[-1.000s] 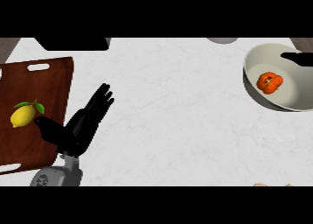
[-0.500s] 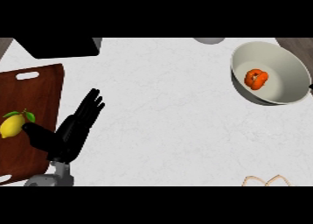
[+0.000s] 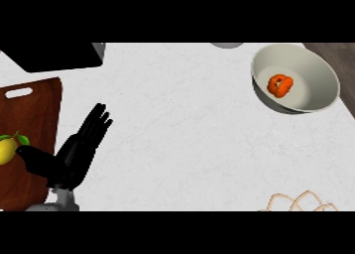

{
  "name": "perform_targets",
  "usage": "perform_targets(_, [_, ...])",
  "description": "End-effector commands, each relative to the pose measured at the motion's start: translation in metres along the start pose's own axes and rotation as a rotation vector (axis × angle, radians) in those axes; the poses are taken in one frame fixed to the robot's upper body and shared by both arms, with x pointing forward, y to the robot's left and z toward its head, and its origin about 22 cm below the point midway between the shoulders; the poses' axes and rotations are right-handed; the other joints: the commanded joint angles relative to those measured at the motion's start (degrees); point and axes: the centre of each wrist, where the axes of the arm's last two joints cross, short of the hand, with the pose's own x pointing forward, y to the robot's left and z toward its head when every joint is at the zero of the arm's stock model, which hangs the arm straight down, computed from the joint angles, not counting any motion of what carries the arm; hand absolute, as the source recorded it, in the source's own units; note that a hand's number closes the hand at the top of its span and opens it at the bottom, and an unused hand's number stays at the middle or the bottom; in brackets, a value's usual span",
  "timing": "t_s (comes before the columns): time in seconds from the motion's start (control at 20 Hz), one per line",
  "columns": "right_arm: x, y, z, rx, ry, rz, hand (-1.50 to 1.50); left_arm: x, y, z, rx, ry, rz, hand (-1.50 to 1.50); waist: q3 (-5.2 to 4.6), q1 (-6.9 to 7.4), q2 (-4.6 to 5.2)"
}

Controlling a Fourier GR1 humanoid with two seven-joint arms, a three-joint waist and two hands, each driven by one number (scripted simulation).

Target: Pick the squash from the placemat and place it in the bowl

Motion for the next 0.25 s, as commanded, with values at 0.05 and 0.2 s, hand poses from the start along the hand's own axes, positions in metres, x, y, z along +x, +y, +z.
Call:
perform_targets(0.05, [0.043, -0.023, 0.115, 0.044, 0.050, -0.007, 1.50, -0.001, 0.005, 0.005, 0.000, -0.003, -0.001, 0.00, 0.10, -0.35, 0.38])
perform_targets(0.2, [0.063, -0.023, 0.157, 0.124, 0.110, -0.057, 1.50, 0.008, -0.004, 0.001, -0.002, -0.033, 0.005, 0.00, 0.28, 0.71, 0.63])
